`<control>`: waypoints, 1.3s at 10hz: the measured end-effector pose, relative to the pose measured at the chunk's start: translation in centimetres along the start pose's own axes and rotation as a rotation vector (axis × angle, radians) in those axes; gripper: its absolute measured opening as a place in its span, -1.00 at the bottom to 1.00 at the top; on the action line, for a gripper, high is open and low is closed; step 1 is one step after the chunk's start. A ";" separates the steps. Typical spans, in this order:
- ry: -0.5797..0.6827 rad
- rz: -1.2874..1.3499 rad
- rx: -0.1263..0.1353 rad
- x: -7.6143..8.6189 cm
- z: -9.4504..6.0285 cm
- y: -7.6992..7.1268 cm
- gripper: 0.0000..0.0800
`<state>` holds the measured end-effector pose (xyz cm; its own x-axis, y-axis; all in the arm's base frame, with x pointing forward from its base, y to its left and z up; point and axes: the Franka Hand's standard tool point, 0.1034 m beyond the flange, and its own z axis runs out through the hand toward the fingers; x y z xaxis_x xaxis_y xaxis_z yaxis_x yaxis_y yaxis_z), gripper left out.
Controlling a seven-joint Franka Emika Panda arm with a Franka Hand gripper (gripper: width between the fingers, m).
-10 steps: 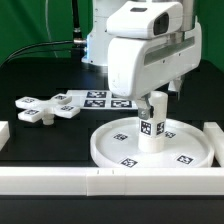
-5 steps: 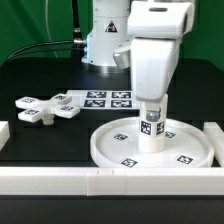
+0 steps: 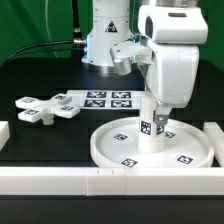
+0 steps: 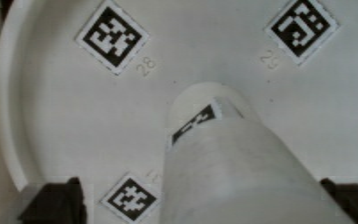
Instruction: Assemble round table
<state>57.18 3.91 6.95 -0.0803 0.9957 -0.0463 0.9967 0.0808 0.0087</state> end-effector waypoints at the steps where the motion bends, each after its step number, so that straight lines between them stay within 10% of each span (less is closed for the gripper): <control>1: -0.004 -0.069 0.000 -0.2 0.0 0.0 0.62; 4: -0.009 -0.098 -0.001 -0.1 0.1 -0.1 0.62; 7: -0.009 -0.097 0.015 -0.2 0.3 -0.5 0.02; 13: -0.010 0.271 0.021 -0.1 0.3 -0.9 0.02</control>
Offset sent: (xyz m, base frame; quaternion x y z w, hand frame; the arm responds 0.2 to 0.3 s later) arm -0.0031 0.0083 0.0006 -0.0068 0.0064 0.0202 0.9998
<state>56.31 3.75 6.64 0.1895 0.9804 -0.0548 0.9818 -0.1897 0.0011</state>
